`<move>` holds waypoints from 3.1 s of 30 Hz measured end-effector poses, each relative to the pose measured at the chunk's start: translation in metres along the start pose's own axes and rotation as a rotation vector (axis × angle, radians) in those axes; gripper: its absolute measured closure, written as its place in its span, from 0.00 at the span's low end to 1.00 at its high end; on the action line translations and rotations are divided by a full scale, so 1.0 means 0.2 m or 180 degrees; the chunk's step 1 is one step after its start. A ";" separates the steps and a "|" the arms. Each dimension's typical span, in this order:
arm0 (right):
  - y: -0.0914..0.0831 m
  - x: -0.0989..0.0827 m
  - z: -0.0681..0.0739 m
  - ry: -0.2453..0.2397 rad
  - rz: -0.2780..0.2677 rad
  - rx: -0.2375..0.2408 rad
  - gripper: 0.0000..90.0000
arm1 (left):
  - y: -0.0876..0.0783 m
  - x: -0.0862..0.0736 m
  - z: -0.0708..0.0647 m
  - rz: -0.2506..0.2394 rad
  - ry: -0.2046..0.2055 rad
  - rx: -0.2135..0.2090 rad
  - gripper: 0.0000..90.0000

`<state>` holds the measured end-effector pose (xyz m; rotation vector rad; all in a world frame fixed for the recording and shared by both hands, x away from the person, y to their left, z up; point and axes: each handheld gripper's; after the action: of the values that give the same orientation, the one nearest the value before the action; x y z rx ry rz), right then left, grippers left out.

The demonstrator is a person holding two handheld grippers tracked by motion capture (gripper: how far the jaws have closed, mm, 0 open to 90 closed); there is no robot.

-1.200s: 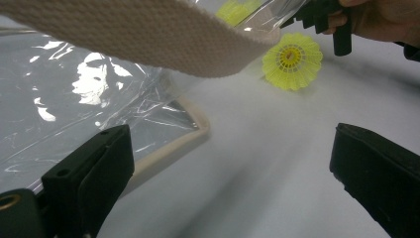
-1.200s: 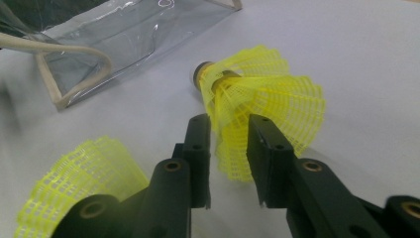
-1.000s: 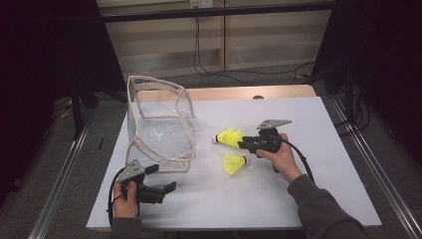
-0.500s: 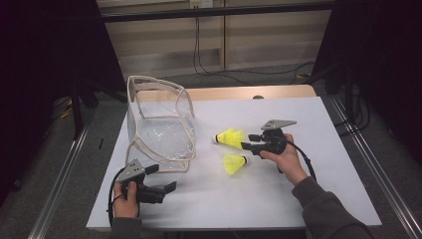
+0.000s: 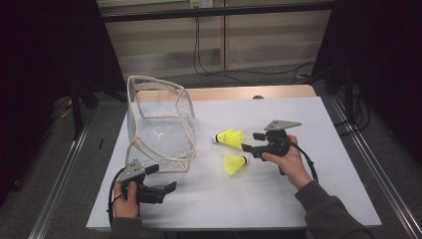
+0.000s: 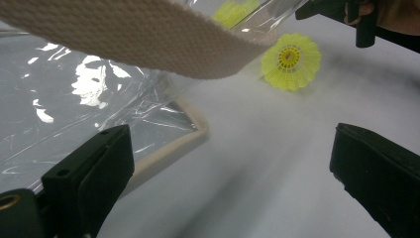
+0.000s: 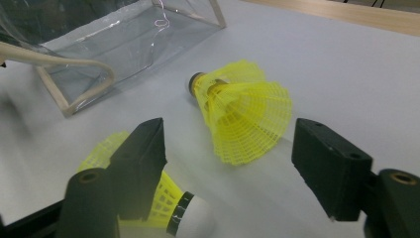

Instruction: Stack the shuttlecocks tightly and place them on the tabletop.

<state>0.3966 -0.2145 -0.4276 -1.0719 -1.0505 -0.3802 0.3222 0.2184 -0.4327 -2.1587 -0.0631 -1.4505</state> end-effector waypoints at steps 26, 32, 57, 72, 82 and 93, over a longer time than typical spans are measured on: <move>-0.07 0.02 0.08 -0.0022 -0.0103 0.0094 0.17 | 0.00 0.01 -0.01 -0.0023 0.0009 -0.0013 0.04; -0.07 0.02 0.10 -0.0026 -0.0105 0.0117 0.16 | 0.00 0.01 -0.01 -0.0027 0.0010 -0.0008 0.04; -0.04 0.03 0.20 -0.0152 -0.0077 0.0188 0.12 | 0.00 0.01 -0.01 -0.0022 0.0004 -0.0011 0.04; 0.02 0.00 0.27 -0.0295 0.0013 0.0183 0.11 | 0.00 0.01 -0.01 -0.0014 0.0008 -0.0011 0.04; 0.06 -0.03 0.30 -0.0386 0.0108 0.0131 0.12 | 0.00 0.01 -0.01 -0.0022 0.0005 -0.0012 0.04; 0.08 -0.05 0.32 -0.0453 0.0174 0.0096 0.19 | 0.00 0.01 -0.01 -0.0021 0.0007 -0.0012 0.04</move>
<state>0.3694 -0.1547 -0.4399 -1.1105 -1.1469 -0.2461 0.3215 0.2173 -0.4311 -2.1618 -0.0667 -1.4577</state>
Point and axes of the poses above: each handheld gripper's, and its own axes: y roughly forward along the jaws, x roughly out of its top, z roughly to its left, and after that the axes turned 12 degrees about -x, right-handed
